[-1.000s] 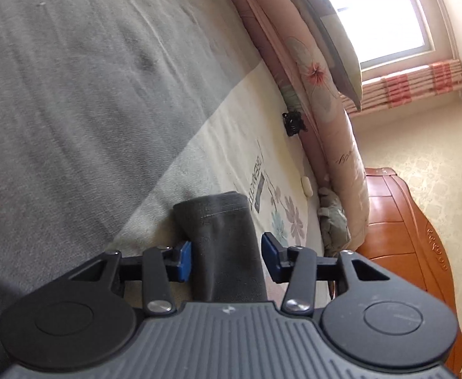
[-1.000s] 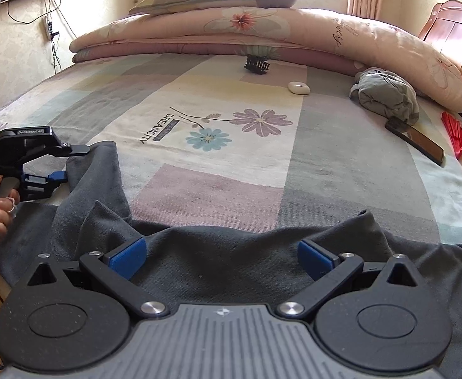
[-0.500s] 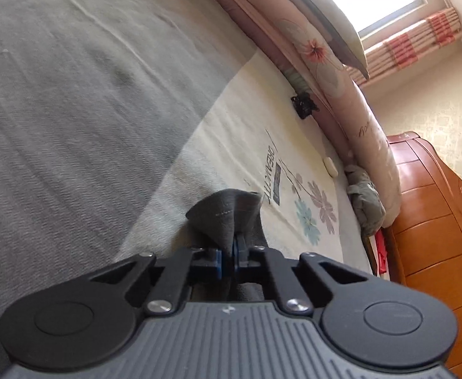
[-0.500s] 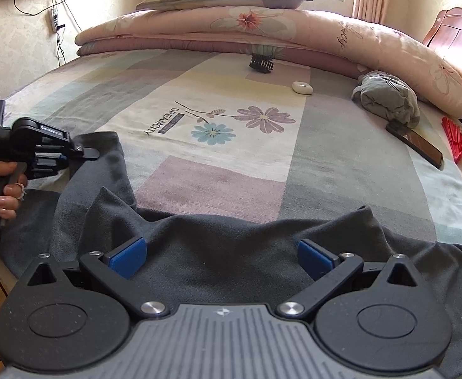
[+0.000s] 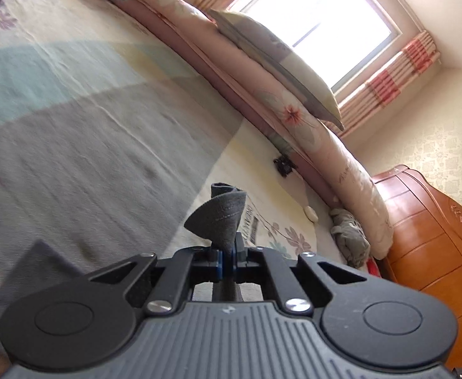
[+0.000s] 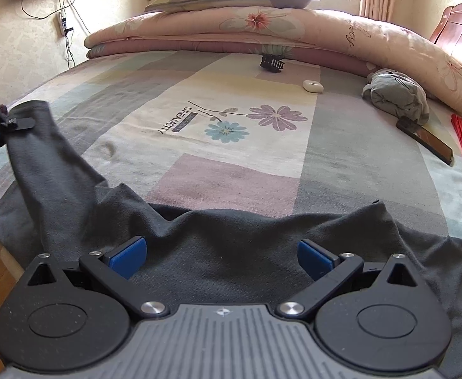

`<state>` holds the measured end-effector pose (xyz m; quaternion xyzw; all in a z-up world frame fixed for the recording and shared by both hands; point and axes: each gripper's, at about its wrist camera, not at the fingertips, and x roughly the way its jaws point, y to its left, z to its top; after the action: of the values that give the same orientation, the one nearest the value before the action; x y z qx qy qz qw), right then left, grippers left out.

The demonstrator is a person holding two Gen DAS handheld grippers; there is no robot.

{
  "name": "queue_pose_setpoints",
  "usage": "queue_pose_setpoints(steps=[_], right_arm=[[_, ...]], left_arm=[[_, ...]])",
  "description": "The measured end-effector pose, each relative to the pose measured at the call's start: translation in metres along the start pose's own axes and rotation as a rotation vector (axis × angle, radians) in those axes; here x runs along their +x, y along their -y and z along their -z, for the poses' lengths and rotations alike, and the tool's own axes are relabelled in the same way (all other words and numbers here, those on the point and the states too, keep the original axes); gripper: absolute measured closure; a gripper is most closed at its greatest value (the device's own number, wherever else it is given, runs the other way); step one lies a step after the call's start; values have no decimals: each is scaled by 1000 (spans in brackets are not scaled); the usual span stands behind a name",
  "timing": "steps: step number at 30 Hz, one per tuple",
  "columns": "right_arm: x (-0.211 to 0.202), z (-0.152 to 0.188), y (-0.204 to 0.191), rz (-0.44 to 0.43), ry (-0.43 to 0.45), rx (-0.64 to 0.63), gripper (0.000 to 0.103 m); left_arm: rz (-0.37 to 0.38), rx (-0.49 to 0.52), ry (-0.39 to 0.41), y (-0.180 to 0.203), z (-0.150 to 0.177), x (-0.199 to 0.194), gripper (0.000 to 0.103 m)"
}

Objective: Fold clothes
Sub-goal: 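Lift the pant leg with the left gripper while the right gripper holds the pants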

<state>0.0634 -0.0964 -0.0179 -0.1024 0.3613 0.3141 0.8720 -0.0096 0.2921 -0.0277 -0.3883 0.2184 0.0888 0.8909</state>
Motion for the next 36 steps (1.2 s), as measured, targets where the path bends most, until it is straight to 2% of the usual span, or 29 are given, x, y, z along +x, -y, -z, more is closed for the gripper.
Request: queue_pose_setpoints(steps=[6, 16, 22, 29, 30, 33, 35, 36], right_arm=[[-3, 2, -1, -8, 2, 1, 0], [-2, 6, -5, -10, -9, -10, 0], [4, 1, -11, -29, -11, -55, 0], [47, -14, -29, -148, -81, -72, 0], [58, -14, -31, -148, -102, -77, 0], [88, -16, -33, -61, -151, -111, 0], [83, -18, -32, -68, -143, -114, 0], [80, -18, -32, -72, -140, -115, 1]], left_arm=[[-95, -28, 29, -29, 1, -26, 100], [-181, -77, 3, -60, 25, -32, 100], [-139, -64, 43, -53, 23, -50, 100], [-160, -100, 11, -65, 30, -43, 100], [-154, -101, 9, -65, 30, -43, 100], [-136, -99, 2, -63, 25, -46, 98], [-118, -108, -16, -64, 22, -44, 96], [-113, -110, -25, -65, 21, -43, 90]])
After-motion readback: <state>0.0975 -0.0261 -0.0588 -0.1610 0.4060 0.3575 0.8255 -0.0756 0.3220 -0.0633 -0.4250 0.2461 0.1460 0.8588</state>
